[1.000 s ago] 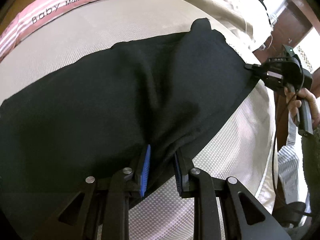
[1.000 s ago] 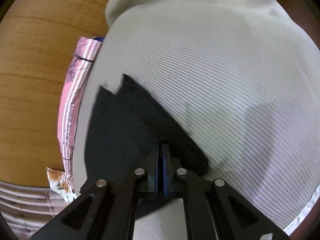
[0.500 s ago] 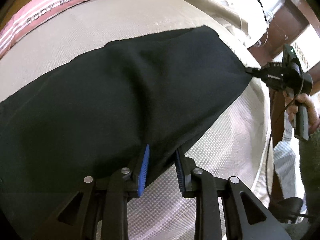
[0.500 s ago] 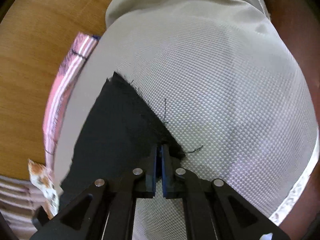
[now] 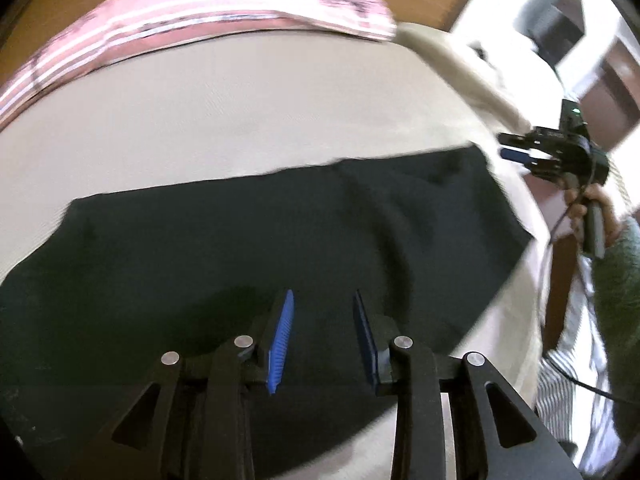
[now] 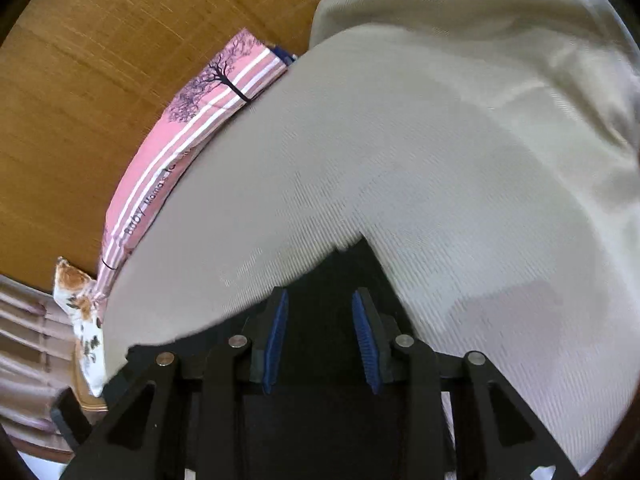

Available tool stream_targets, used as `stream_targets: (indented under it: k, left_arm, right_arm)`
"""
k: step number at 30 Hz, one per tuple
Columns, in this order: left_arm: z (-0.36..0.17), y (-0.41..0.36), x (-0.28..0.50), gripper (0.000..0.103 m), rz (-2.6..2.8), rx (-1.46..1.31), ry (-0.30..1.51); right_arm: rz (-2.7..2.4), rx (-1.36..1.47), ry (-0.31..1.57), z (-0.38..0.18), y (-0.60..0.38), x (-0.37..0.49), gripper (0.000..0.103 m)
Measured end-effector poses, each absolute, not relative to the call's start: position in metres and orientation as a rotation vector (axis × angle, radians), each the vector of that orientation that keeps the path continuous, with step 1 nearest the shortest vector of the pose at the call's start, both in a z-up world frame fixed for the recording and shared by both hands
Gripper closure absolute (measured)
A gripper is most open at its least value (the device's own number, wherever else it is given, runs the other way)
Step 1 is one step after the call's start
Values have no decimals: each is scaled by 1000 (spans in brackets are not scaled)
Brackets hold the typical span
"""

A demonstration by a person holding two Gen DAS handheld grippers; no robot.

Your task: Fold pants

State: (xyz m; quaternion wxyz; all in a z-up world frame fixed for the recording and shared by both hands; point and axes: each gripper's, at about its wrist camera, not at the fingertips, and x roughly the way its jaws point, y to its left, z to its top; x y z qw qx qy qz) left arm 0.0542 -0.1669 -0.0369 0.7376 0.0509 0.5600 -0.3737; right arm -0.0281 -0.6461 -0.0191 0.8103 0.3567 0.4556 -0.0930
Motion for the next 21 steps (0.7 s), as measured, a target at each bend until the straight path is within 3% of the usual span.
stream_targets:
  k: [11,16,21]
  left_arm:
    - [-68,-151,77,71,-662,95,1268]
    - [-72,-152,76,71,-643,97,1268]
    - [-71,-156,79,71,-633,94,1268]
  right_arm:
    - [-121,715,1123,-58,-666,21,75]
    - [-57,723,1130,-63,-667,22,93]
    - [-60,686,1025,-45,-660,8,99]
